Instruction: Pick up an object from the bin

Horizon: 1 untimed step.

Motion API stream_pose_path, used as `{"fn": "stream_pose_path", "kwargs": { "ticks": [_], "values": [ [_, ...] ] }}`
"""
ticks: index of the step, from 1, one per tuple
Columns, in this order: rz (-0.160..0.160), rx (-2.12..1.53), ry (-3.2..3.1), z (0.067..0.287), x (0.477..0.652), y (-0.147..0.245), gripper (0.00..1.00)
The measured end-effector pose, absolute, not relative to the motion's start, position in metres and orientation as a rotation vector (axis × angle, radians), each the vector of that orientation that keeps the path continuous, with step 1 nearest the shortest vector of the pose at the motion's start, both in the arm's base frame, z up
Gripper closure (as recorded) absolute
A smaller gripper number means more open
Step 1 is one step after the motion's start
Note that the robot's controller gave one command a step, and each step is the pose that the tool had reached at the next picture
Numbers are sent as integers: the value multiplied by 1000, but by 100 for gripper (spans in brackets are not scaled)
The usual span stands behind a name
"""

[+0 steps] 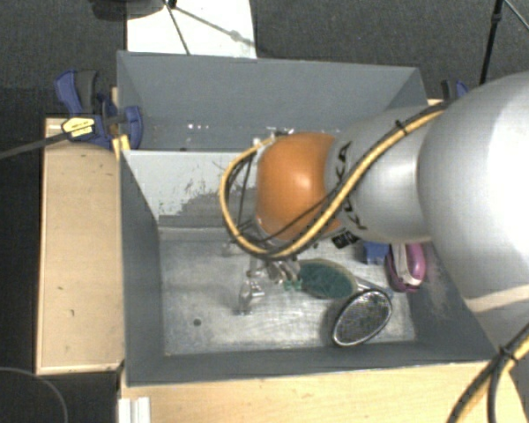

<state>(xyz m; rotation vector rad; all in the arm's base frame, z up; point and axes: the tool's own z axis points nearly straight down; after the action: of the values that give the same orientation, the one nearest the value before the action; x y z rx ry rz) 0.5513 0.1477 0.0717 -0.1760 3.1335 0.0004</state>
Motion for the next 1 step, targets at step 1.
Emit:
{"fn": "stream_pose_path", "kwargs": {
  "ticks": [1],
  "values": [
    [2,-134,3129,73,552,78,0]
  ]
}}
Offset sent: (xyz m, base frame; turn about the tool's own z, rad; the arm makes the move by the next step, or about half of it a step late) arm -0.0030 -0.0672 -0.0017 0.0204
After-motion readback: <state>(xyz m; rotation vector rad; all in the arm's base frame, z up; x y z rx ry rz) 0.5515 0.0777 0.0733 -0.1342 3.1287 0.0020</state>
